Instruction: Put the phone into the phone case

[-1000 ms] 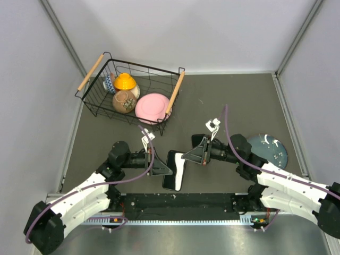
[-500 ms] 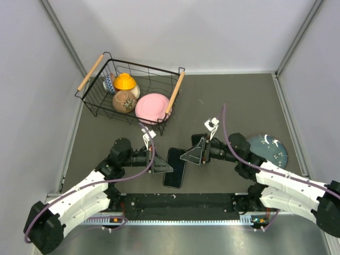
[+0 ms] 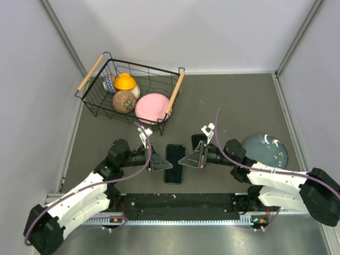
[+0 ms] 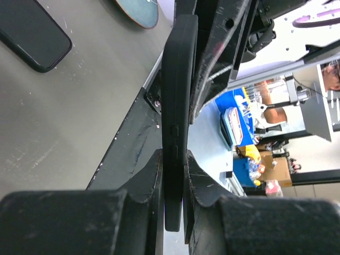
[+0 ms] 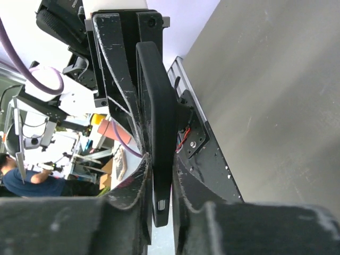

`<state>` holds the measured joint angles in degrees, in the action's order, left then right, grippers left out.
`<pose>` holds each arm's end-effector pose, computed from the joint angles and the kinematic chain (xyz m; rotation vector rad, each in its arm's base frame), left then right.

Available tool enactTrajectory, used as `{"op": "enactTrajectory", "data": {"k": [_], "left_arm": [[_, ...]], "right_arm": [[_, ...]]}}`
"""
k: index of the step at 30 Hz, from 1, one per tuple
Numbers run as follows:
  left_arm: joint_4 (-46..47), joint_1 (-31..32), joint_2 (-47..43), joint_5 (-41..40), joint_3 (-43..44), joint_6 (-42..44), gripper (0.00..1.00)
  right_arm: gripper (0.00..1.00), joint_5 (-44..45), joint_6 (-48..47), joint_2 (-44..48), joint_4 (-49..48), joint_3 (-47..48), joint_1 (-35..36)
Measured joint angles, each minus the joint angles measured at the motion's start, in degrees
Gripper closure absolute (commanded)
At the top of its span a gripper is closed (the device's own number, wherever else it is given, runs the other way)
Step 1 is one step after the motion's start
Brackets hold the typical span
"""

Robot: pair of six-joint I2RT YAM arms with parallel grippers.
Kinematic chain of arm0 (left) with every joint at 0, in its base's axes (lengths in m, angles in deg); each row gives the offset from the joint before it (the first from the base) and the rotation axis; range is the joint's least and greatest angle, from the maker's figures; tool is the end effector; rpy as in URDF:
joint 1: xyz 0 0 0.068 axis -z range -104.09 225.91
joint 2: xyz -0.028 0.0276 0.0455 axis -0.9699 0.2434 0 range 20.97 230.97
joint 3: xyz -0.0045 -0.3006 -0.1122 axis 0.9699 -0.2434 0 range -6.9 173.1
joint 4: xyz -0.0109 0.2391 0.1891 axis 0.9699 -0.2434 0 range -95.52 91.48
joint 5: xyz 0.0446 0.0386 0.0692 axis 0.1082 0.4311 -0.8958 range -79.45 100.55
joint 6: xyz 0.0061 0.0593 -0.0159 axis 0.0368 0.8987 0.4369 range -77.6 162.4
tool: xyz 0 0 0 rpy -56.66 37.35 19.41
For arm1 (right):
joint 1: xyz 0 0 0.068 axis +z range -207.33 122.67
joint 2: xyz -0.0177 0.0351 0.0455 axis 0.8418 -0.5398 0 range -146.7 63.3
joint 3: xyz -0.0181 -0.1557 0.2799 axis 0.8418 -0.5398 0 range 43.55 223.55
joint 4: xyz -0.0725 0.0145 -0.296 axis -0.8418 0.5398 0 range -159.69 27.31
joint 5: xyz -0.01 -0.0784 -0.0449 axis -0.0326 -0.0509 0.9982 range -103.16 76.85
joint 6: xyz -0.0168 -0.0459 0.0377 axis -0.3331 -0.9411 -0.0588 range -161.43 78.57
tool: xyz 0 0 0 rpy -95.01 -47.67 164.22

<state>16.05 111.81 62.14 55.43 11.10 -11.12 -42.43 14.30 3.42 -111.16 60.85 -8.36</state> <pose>0.1273 -0.1328 0.2445 0.3826 2.0156 -1.7372 0.1353 0.1901 0.2295 -0.3661 1.8854 1.7416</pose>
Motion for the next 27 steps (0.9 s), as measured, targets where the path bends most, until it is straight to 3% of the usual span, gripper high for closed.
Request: {"op": "enactTrajectory", "data": {"k": [1,9,11,12,16,17,19,22,27], "left_arm": [[-0.1,0.0,0.0,-0.2,0.0,0.0,1.0],[-3.2,-0.2,-0.9,-2.4,0.1,2.8,1.0],[-4.5,0.0,-0.9,-3.0,0.5,3.5,0.81],[-5.2,0.0,-0.9,-3.4,0.8,3.9,0.63],[-9.1,0.2,-1.1,-7.3,1.4,6.0,0.45],[-10.7,0.1,-1.7,-9.0,1.6,6.6,0.27],[-13.6,0.1,-3.1,-11.7,1.9,8.3,0.12],[-19.3,0.1,-6.1,-16.9,3.4,11.0,0.04],[-27.0,0.1,-11.2,-25.5,6.0,15.5,0.02]], "right_arm": [[1.0,-0.1,0.4,-0.3,-0.8,0.0,0.0],[1.0,0.7,1.5,-1.7,-1.3,-0.1,0.0],[1.0,1.0,1.4,-1.7,-0.5,0.0,0.0],[1.0,1.2,1.3,-1.6,0.1,0.0,0.1],[1.0,3.5,-0.8,0.0,7.3,1.9,0.4],[1.0,4.7,-1.8,0.6,10.5,2.6,0.4],[1.0,6.3,-3.4,1.3,15.5,3.5,0.1],[1.0,7.8,-5.8,1.8,22.1,4.4,-0.8],[1.0,8.8,-8.6,-0.1,28.6,5.7,-3.0]]}}
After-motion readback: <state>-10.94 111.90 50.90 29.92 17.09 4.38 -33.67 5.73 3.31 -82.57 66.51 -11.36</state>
